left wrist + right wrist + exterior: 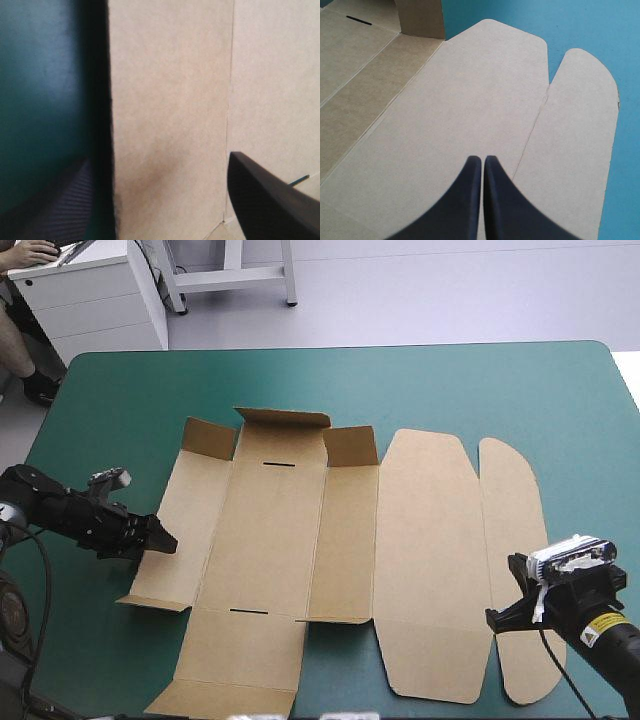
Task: Fold the box
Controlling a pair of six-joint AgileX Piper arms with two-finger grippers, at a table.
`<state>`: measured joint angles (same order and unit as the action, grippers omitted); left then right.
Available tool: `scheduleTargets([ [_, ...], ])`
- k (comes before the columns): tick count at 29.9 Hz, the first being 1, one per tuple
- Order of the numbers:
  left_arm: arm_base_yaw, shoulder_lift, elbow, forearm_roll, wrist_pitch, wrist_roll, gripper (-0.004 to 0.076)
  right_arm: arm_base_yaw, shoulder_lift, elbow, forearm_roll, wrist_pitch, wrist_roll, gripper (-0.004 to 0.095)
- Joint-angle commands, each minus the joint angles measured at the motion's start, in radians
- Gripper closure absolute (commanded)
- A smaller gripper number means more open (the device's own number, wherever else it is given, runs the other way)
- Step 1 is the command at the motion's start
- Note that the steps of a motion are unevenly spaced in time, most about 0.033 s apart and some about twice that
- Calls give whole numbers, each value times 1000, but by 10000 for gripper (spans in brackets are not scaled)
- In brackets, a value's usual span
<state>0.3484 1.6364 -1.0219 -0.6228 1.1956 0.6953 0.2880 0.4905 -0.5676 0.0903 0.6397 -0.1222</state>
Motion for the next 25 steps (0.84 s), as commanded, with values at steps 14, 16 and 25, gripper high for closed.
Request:
scheduleTargets([
  [14,-40,-34,59,-171,96,-40,199,-6,1,-25,-13,-76,-10,909],
  [16,-50,-34,89,-167,96,-40,199,-6,1,-25,-14,-76,-10,909],
  [25,-119,-96,121,-155,96,-51,201,-6,1,-25,-14,-76,-12,909],
])
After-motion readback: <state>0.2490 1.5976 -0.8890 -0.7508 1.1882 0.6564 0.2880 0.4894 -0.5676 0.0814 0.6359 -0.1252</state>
